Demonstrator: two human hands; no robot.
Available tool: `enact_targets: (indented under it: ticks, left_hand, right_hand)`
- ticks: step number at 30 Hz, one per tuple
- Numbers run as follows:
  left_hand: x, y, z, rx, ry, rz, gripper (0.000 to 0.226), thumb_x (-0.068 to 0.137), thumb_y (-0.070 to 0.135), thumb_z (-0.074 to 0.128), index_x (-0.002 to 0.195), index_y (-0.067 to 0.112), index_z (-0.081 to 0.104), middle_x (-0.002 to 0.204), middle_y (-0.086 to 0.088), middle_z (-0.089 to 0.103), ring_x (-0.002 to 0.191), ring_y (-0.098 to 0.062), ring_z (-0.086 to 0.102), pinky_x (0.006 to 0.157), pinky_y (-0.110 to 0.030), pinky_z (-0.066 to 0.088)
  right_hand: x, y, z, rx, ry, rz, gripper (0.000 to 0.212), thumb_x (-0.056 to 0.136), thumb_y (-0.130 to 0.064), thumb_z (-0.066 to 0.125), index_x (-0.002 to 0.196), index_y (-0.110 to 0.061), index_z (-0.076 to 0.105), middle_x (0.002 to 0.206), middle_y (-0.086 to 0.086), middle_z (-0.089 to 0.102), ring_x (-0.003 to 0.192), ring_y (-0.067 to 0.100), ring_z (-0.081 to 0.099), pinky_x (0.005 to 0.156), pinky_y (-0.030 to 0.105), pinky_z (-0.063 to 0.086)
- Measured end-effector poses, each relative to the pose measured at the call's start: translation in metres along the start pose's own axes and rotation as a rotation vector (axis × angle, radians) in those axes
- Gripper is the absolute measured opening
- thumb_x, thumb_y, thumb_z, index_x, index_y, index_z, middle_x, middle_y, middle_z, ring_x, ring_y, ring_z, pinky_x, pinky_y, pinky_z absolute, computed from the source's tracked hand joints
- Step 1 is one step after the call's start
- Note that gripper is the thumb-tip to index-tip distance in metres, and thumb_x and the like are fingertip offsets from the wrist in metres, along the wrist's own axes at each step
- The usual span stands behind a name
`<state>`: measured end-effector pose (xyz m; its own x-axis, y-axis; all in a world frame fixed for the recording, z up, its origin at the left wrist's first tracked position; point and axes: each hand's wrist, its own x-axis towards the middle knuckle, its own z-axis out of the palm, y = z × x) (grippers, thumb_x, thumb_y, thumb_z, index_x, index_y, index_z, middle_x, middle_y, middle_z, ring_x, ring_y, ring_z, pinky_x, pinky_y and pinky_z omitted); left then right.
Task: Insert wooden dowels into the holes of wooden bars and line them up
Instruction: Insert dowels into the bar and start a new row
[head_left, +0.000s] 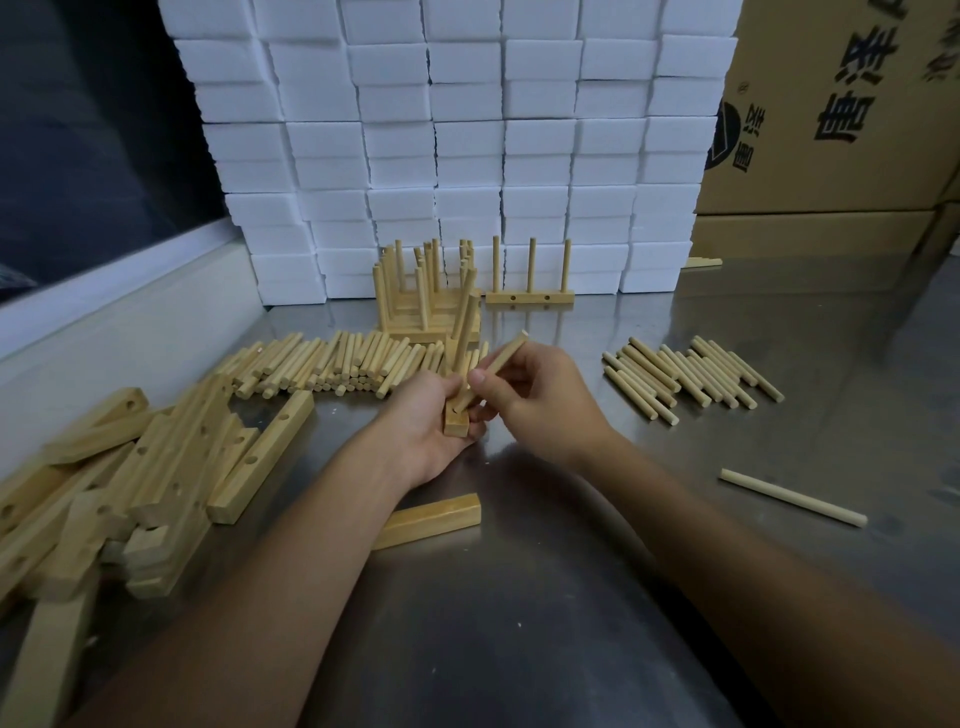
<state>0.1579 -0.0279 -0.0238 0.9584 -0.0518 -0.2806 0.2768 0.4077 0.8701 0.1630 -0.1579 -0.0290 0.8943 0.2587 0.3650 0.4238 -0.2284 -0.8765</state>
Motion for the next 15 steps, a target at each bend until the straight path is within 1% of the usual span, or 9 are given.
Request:
enact_targets:
  ticks: [3,6,9,11,15]
  left_hand:
    - [0.002,-0.001,0.000,0.015,0.023,0.019,0.035,0.100,0.005,0.035,0.102,0.011,0.070,0.077,-0.006,0.063,0.065,-0.016,0.051,0.058,-0.026,0.038]
    - [0.005,-0.003,-0.001,-0.001,0.059,0.023,0.039,0.098,0.001,0.031,0.101,0.011,0.069,0.072,-0.006,0.059,0.064,-0.018,0.050,0.058,-0.028,0.039]
    - [0.007,-0.003,-0.001,-0.002,0.092,0.021,0.041,0.097,0.000,0.029,0.094,0.012,0.068,0.066,-0.006,0.058,0.060,-0.019,0.052,0.056,-0.030,0.040]
    - [0.008,-0.003,-0.001,-0.012,0.091,0.020,0.042,0.098,-0.001,0.028,0.090,0.012,0.067,0.064,-0.006,0.059,0.059,-0.018,0.053,0.057,-0.030,0.041]
    - [0.008,-0.003,-0.002,-0.023,0.091,0.013,0.042,0.098,0.000,0.029,0.092,0.012,0.069,0.065,-0.006,0.061,0.057,-0.016,0.056,0.052,-0.027,0.046]
  right_hand:
    - [0.002,-0.008,0.003,-0.243,-0.028,-0.080,0.007,0.095,-0.014,0.064,0.097,-0.007,0.066,0.086,0.005,0.071,0.079,0.015,0.071,0.074,0.034,0.061]
    - [0.006,-0.015,0.007,-0.412,-0.038,-0.122,0.014,0.095,-0.017,0.064,0.097,-0.003,0.065,0.089,0.009,0.070,0.085,0.023,0.067,0.080,0.043,0.057]
    - [0.008,-0.020,0.010,-0.498,-0.048,-0.139,0.012,0.094,-0.016,0.064,0.096,-0.004,0.066,0.090,0.009,0.068,0.086,0.024,0.064,0.081,0.044,0.055]
    - [0.008,-0.021,0.011,-0.510,-0.040,-0.131,0.012,0.093,-0.015,0.065,0.095,-0.004,0.066,0.088,0.010,0.068,0.085,0.025,0.064,0.079,0.044,0.055]
    - [0.009,-0.022,0.012,-0.508,-0.009,-0.073,0.016,0.091,-0.020,0.068,0.094,-0.004,0.067,0.088,0.011,0.068,0.083,0.026,0.065,0.077,0.044,0.057]
